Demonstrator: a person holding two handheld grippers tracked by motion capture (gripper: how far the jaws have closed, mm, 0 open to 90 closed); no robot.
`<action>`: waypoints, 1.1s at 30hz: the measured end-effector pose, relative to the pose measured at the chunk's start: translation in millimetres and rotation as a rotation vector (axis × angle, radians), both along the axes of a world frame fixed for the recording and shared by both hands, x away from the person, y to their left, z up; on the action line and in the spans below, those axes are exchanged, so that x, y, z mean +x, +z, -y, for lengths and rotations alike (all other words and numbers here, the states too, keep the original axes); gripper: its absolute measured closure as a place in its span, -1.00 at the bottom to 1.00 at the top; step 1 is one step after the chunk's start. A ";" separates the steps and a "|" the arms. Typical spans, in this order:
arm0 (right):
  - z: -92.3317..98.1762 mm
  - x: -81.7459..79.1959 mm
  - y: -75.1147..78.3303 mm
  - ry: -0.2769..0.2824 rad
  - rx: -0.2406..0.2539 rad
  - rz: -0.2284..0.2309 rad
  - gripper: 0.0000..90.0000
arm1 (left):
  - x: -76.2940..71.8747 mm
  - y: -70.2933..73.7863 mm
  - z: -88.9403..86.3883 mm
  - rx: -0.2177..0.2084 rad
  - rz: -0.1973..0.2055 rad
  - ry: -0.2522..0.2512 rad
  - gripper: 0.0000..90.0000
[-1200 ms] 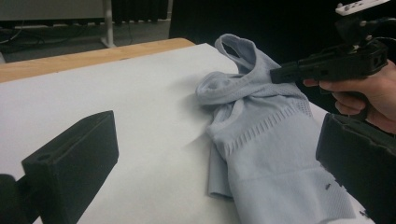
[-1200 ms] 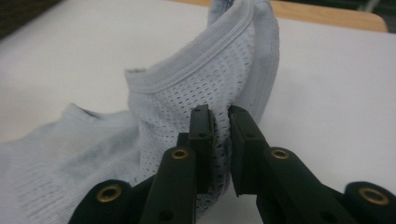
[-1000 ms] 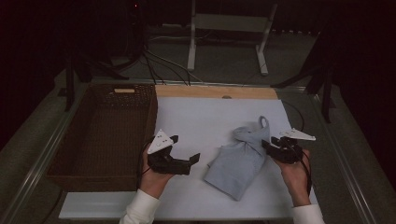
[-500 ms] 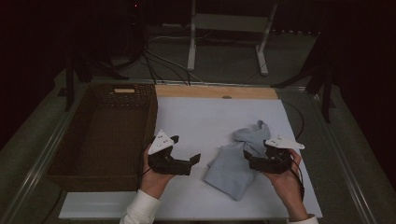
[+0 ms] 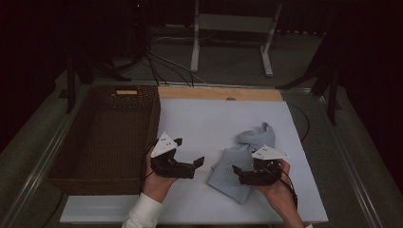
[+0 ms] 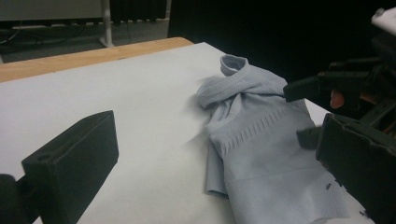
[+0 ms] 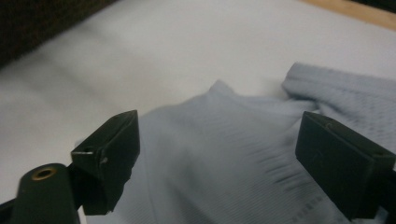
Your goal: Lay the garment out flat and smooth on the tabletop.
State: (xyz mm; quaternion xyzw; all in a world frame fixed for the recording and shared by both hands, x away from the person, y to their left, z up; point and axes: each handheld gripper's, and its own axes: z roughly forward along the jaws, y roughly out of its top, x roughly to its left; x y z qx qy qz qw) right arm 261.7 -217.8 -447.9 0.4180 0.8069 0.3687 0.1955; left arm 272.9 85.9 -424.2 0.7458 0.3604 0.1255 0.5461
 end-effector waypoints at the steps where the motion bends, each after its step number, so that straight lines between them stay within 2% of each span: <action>1: -1.5 -0.3 -2.3 0.005 -0.015 -0.007 -0.71 | 0.0 0.0 -0.1 0.000 0.000 0.000 -0.99; 4: -4.9 -1.0 -9.1 0.017 -0.081 -0.006 -0.72 | -0.1 0.1 -0.2 -0.002 0.000 0.001 -0.99; 8: -4.8 -0.2 -16.5 0.011 -0.124 -0.020 -0.69 | -0.2 -0.2 0.4 -0.001 -0.001 0.001 -0.99; 11: -4.2 -0.9 -22.4 0.010 -0.179 -0.023 -0.64 | -0.1 0.0 0.3 0.000 0.000 0.000 -0.99; 16: -4.0 -4.6 -26.0 0.021 -0.228 -0.022 -0.33 | -0.6 -0.1 1.2 0.001 -0.001 -0.003 -0.99; 20: -3.1 -7.0 -25.9 0.042 -0.262 -0.001 0.04 | -0.5 0.0 0.9 0.000 -0.001 -0.003 -0.99; 21: -1.9 -7.5 -25.8 0.042 -0.267 -0.001 0.19 | -0.6 0.1 0.7 -0.002 0.000 -0.002 -0.99; 24: 2.4 -7.6 -24.3 0.046 -0.260 0.006 0.44 | -0.7 0.5 0.3 -0.001 0.002 -0.004 -0.99; 26: 4.5 -7.4 -23.5 0.048 -0.254 0.006 0.50 | -0.7 0.6 0.2 0.000 0.003 -0.004 -0.99; 27: 9.2 -7.6 -21.6 0.051 -0.243 0.001 0.61 | -0.7 0.4 0.5 -0.001 0.001 -0.005 -0.99; 33: 18.3 -8.9 -19.2 0.047 -0.240 -0.004 0.67 | -0.9 0.7 0.2 -0.003 0.003 -0.006 -0.99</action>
